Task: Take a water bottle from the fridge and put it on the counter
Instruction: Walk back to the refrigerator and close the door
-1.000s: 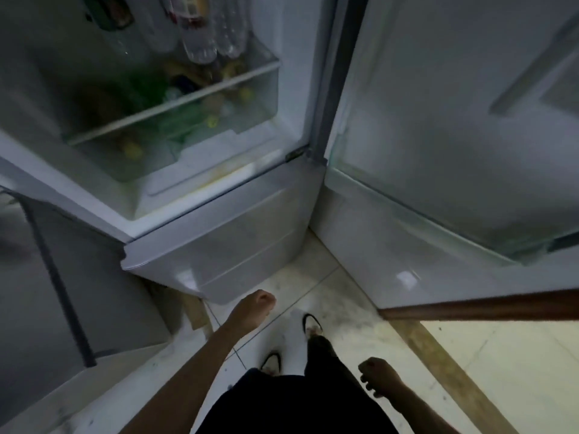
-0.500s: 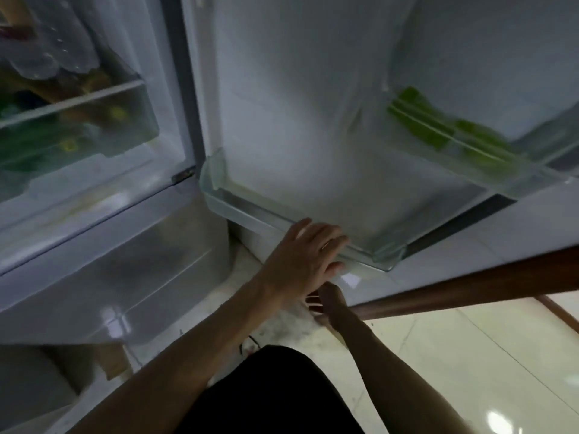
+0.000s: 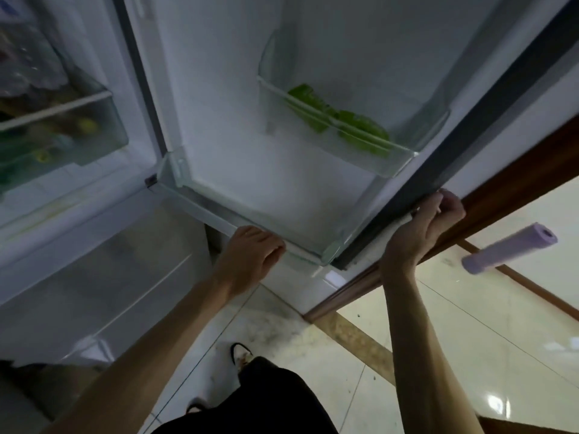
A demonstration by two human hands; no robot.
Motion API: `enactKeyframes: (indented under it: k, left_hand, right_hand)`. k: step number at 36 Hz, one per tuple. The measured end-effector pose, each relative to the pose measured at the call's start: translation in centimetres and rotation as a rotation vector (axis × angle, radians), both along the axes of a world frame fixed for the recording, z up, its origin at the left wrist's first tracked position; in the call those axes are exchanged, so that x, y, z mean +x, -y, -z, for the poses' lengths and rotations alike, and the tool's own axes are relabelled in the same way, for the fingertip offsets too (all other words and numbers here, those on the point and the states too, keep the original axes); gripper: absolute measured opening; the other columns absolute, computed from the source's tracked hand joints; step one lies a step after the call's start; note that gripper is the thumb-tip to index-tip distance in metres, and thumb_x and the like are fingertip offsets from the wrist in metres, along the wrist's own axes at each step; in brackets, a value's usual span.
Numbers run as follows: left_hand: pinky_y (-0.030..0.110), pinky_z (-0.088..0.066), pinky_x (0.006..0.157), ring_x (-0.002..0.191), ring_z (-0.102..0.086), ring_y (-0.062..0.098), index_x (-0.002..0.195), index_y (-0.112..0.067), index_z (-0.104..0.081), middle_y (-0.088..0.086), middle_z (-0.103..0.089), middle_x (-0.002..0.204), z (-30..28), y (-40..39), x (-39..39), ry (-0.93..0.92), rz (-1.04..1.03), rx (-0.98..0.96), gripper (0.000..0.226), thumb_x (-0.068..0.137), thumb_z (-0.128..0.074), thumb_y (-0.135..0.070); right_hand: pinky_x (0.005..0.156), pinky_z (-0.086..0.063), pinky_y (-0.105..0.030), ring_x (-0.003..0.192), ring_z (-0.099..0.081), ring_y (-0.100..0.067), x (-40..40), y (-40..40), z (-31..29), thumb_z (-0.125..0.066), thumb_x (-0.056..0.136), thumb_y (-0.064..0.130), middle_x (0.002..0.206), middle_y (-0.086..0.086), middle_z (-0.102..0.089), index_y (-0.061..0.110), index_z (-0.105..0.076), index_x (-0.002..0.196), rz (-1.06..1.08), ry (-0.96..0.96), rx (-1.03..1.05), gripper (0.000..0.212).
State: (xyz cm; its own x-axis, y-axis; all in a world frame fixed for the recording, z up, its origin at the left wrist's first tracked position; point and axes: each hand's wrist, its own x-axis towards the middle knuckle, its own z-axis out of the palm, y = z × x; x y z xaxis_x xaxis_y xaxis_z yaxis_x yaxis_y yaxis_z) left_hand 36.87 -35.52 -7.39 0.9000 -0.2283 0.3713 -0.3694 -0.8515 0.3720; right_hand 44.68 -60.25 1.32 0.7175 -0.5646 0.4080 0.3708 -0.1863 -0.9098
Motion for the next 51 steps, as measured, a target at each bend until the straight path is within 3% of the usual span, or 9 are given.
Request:
enactKeyframes:
  k: [7, 16, 20, 22, 25, 30, 36, 44, 51]
  left_hand:
    - [0.034, -0.045, 0.114, 0.100, -0.076, 0.024, 0.100, -0.011, -0.083, 0.001, -0.081, 0.102, -2.0, -3.5, -4.9, -0.095, 0.016, -0.047, 0.058, 0.094, -0.038, -0.049]
    - [0.029, -0.061, 0.081, 0.088, -0.075, 0.015, 0.107, -0.008, -0.079, 0.000, -0.077, 0.101, -10.2, -3.1, -13.4, 0.321, 0.012, -0.422, 0.024, 0.098, -0.065, -0.025]
    - [0.026, -0.056, 0.080, 0.093, -0.072, 0.017, 0.101, -0.005, -0.075, 0.005, -0.074, 0.099, -12.3, -4.0, -17.0, 0.506, 0.009, -0.518, 0.020, 0.101, -0.062, -0.020]
    - [0.022, -0.052, 0.081, 0.093, -0.069, 0.016, 0.102, -0.006, -0.072, 0.003, -0.071, 0.098, -13.1, -5.2, -18.8, 0.547, -0.033, -0.617, 0.025, 0.104, -0.057, -0.025]
    - [0.032, -0.051, 0.074, 0.087, -0.065, 0.021, 0.109, -0.011, -0.067, 0.005, -0.065, 0.094, -14.3, -7.2, -21.1, 0.626, -0.115, -0.690, 0.025, 0.103, -0.055, -0.031]
    - [0.034, -0.050, 0.084, 0.105, -0.059, 0.019, 0.129, -0.032, -0.052, -0.001, -0.057, 0.119, -15.9, -11.5, -24.3, 0.749, -0.297, -0.848, 0.029, 0.103, -0.054, -0.047]
    - [0.017, -0.045, 0.100, 0.121, -0.056, 0.008, 0.135, -0.015, -0.051, 0.007, -0.052, 0.134, -17.8, -18.5, -28.0, 0.859, -0.605, -0.891, 0.048, 0.102, -0.054, -0.051]
    - [0.032, -0.059, 0.081, 0.093, -0.071, 0.012, 0.110, -0.034, -0.065, -0.009, -0.070, 0.104, -19.0, -26.4, -28.8, 0.739, -0.881, -0.802, 0.029, 0.084, -0.077, -0.039]
    - [0.012, -0.056, 0.082, 0.102, -0.071, -0.004, 0.127, -0.015, -0.069, -0.008, -0.075, 0.114, -20.7, -35.5, -27.6, 0.555, -0.973, -0.853, 0.039, 0.094, -0.071, -0.035]
  right_hand:
    - [0.086, -0.050, -0.010, 0.105, -0.059, -0.006, -6.2, -3.2, -0.6, -0.037, 0.103, 0.041, 0.118, 0.008, -0.054, 0.029, -0.032, 0.137, -0.046, 0.102, 0.010, 0.036]
    - [0.067, -0.047, -0.027, 0.093, -0.055, 0.008, -15.8, -6.9, -1.6, -0.043, 0.093, 0.042, 0.110, 0.037, -0.044, 0.058, -0.030, 0.128, -0.269, 0.196, -0.329, 0.041]
    - [0.052, -0.043, -0.043, 0.070, -0.049, -0.031, -18.6, -9.3, -2.1, -0.050, 0.092, 0.062, 0.093, -0.011, -0.049, 0.005, -0.041, 0.132, -0.434, 0.302, -0.452, 0.071]
    - [0.069, -0.051, -0.042, 0.084, -0.052, -0.038, -21.0, -11.5, -1.5, -0.062, 0.083, 0.063, 0.094, -0.012, -0.054, -0.010, -0.040, 0.136, -0.538, 0.131, -0.439, 0.092]
    - [0.094, -0.047, -0.007, 0.117, -0.058, -0.002, -25.0, -16.3, -1.3, -0.070, 0.076, 0.056, 0.128, 0.037, -0.056, 0.053, -0.029, 0.147, -0.649, 0.079, -0.398, 0.082]
    - [0.119, -0.029, -0.057, 0.150, -0.019, -0.049, -27.1, -25.7, -2.1, -0.069, 0.084, 0.023, 0.166, -0.023, -0.007, 0.018, 0.004, 0.161, -0.773, 0.569, -0.575, 0.106]
    - [0.116, -0.023, -0.069, 0.151, -0.013, -0.051, -28.8, -37.1, -1.1, -0.086, 0.067, 0.023, 0.167, -0.020, 0.001, 0.018, 0.001, 0.161, -0.763, 0.697, -0.562, 0.128]
    - [0.121, -0.014, -0.063, 0.152, -0.011, -0.048, -29.8, -48.7, -1.2, -0.038, 0.104, 0.040, 0.167, -0.019, 0.002, 0.012, -0.009, 0.160, -0.710, 0.644, -0.584, 0.069]
    - [0.125, -0.007, -0.058, 0.154, 0.008, -0.041, -27.9, -56.7, -1.5, -0.057, 0.096, 0.048, 0.165, -0.018, 0.017, 0.018, 0.005, 0.160, -0.683, 0.579, -0.816, 0.094]
